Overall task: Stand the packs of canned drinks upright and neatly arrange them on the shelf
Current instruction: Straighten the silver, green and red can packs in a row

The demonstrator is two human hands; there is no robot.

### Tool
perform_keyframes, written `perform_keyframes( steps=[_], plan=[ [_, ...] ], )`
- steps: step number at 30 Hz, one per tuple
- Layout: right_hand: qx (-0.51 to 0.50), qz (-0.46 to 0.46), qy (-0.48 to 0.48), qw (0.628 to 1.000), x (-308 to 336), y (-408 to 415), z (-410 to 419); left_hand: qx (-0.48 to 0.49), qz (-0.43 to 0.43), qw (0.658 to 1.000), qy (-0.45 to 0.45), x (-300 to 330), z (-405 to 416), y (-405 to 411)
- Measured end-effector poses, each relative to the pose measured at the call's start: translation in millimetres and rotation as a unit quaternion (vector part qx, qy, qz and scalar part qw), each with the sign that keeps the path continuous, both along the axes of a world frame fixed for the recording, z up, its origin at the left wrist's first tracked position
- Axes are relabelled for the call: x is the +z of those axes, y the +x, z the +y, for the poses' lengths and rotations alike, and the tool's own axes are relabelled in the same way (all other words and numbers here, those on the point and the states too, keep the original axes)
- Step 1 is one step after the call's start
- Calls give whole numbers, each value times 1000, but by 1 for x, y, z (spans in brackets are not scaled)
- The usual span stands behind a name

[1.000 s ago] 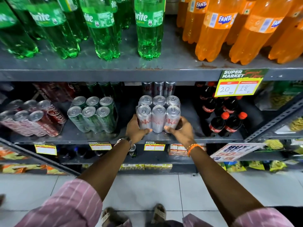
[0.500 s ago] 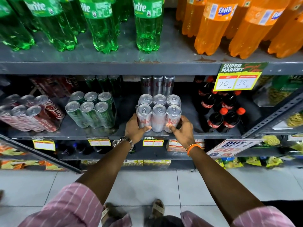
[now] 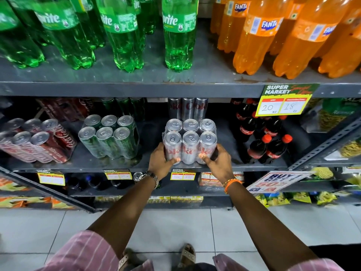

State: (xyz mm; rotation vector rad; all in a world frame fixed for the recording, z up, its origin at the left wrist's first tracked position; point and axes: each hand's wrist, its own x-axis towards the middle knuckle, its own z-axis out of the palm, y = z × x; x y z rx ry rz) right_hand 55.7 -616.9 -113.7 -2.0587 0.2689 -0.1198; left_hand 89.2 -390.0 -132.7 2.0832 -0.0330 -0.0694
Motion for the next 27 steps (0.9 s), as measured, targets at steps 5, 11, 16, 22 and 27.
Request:
perform_keyframes(
  steps=[5,11,16,22,27],
  plan=[
    [-112,-109,-42,987,9,-15,29,64,-63,996,-8,22,20,-16],
    [-72,-325,-48,942,33,-33,132,298,-213,929,-54,46,119,-39],
    [76,-150,44,985,31,-5,220,369,-60,927,10,50,188,-18],
    [87,20,64,994,19,39,267,156,35,987,28,29,247,23],
    [68,21,49,996,19,46,284,55,14,998,23,22,274,36]
  ],
)
